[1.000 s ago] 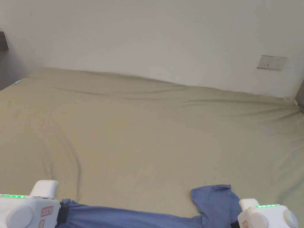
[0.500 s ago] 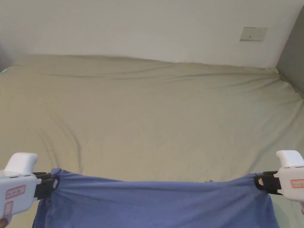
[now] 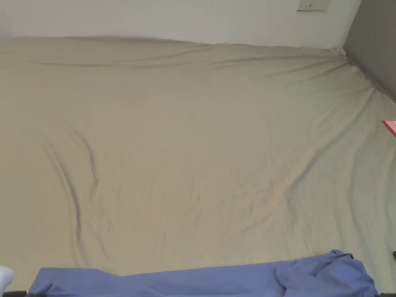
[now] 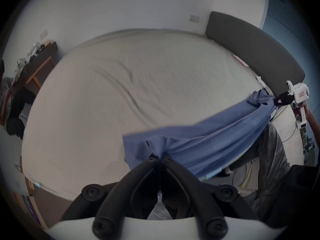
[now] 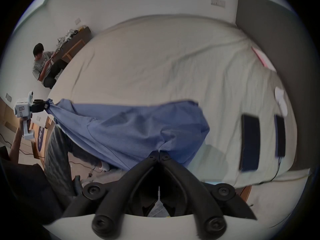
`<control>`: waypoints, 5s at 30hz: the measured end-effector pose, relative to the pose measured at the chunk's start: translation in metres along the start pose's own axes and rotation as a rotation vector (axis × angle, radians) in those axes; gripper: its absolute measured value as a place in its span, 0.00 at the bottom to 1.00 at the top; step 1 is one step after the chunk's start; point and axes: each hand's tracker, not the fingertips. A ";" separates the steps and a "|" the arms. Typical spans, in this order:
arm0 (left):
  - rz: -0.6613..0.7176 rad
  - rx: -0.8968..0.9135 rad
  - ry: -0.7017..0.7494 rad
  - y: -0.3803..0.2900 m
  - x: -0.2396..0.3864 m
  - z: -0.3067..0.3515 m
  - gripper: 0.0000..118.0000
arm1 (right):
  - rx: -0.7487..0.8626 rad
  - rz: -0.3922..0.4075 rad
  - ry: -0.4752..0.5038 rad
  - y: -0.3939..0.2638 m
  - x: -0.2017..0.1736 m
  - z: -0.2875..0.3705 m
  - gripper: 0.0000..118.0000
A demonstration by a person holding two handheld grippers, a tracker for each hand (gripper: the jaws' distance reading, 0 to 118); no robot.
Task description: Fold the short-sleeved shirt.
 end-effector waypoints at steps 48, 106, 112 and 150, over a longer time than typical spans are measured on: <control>0.627 -0.168 -0.955 -0.031 -0.076 -0.141 0.88 | 0.866 0.120 0.014 -0.001 -0.171 0.111 0.01; 0.152 0.126 -0.140 0.086 0.293 -0.161 0.12 | 0.869 -0.318 -0.100 -0.125 -0.047 0.117 0.02; 0.044 0.206 -0.242 0.064 0.367 -0.168 0.12 | 0.855 -0.312 -0.128 -0.137 -0.051 0.122 0.02; 0.555 -0.145 -0.897 0.016 0.165 -0.197 0.74 | 0.865 -0.255 -0.114 -0.117 -0.078 0.134 0.02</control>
